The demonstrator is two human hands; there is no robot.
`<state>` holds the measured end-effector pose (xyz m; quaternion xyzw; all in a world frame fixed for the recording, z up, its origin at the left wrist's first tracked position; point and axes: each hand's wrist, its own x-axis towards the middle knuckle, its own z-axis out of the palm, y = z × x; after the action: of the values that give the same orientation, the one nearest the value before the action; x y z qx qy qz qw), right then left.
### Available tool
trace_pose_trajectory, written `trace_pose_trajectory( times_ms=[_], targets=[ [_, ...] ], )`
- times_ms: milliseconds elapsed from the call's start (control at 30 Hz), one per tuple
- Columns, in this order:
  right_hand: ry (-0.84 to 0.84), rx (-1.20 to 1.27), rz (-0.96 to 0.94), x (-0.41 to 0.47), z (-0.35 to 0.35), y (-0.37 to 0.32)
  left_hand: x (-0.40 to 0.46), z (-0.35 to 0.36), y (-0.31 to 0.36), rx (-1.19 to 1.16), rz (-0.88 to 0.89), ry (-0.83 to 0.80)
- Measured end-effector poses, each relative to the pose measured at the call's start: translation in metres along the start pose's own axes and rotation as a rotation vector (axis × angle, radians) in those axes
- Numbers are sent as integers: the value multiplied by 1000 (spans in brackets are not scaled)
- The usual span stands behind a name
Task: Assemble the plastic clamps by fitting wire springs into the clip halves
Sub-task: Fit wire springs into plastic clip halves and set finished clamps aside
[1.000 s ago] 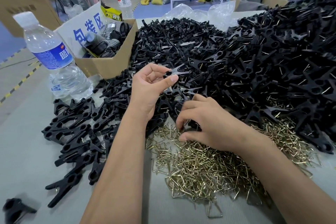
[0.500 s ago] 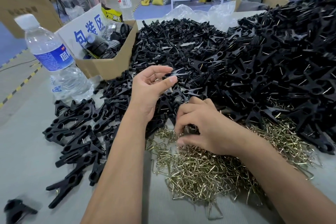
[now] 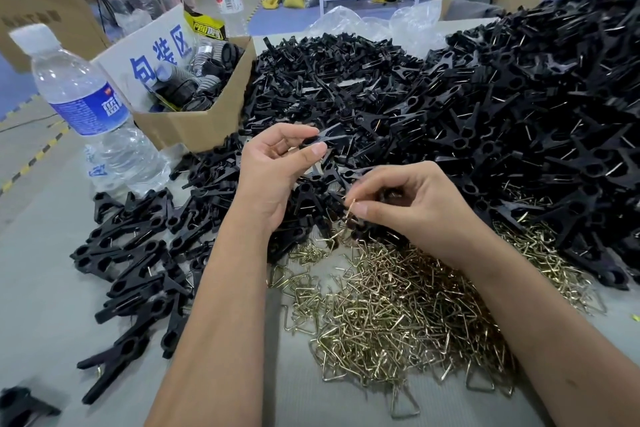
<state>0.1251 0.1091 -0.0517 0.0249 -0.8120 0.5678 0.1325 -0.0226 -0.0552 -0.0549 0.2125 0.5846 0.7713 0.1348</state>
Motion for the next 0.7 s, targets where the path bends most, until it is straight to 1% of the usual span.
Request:
trace_pose_trajectory(
  times_ms=[100,233,333,400,433,533,567,700],
  targets=[
    [62,69,44,0,-1,0,1,-2,0,24,-7,-21],
    [215,314,114,3,-3,1,0,-2,0,63,24,-63],
    [275,329,160,4,-8,5,-2,0,1,74,33,-64],
    [245,224,138,3,-12,5,-3,1,2,72,30,-61],
    [219,101,113,2,-13,6,-3,2,3,72,28,-61],
    [137,-430,-6,1,-14,7,-4,2,2,78,19,-68],
    [132,-521,-50,2,-15,7,-4,1,2,87,18,-70],
    [161,-627,-115,3,-18,8,-2,-1,-1,135,18,-80]
  ],
)
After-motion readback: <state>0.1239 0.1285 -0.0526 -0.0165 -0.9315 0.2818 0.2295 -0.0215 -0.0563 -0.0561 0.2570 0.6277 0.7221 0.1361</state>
